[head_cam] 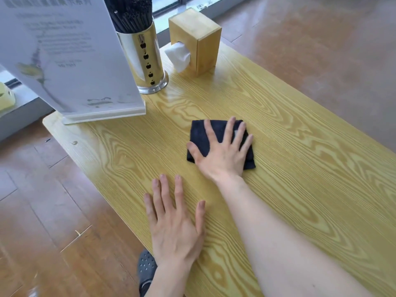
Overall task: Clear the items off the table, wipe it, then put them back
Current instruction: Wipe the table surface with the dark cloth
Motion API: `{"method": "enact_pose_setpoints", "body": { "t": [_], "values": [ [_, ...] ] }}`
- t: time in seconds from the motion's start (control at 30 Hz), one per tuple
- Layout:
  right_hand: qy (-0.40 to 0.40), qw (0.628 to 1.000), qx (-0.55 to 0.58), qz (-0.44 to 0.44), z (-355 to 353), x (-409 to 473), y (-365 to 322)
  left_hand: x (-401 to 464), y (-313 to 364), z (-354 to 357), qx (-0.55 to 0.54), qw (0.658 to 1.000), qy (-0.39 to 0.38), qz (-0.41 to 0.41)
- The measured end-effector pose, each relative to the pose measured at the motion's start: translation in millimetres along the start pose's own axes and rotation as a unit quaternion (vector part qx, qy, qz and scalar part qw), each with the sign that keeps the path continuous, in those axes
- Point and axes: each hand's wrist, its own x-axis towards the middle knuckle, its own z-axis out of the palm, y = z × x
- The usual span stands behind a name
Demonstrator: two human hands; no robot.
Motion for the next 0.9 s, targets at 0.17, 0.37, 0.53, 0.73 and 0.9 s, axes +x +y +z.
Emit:
{"method": "enact_pose_setpoints", "body": {
  "t": [0.17,0.37,0.53,0.73,0.9],
  "values": [
    [-0.019,0.988,-0.019,-0.154,4.7,-20.7,-4.2,-0.1,-0.4,-0.1,-0.023,1.000,0.016,0.000],
    [-0.033,0.970,-0.022,-0.238,2.3,-66.0,16.3,-1.9,-2.4,-1.8,-0.068,0.997,0.038,0.006],
    [-0.016,0.983,0.009,-0.184,-2.8,-91.0,45.5,-2.8,-2.9,-2.9,-0.071,0.997,0.033,0.008],
    [0.021,0.999,-0.020,-0.033,-9.6,-96.0,87.5,-2.1,-2.2,-3.5,-0.045,0.999,0.025,0.006],
    [0.041,0.996,-0.018,0.073,-3.7,-97.1,84.5,-2.5,-0.5,-3.1,-0.034,0.999,0.016,0.006]
  ]
}}
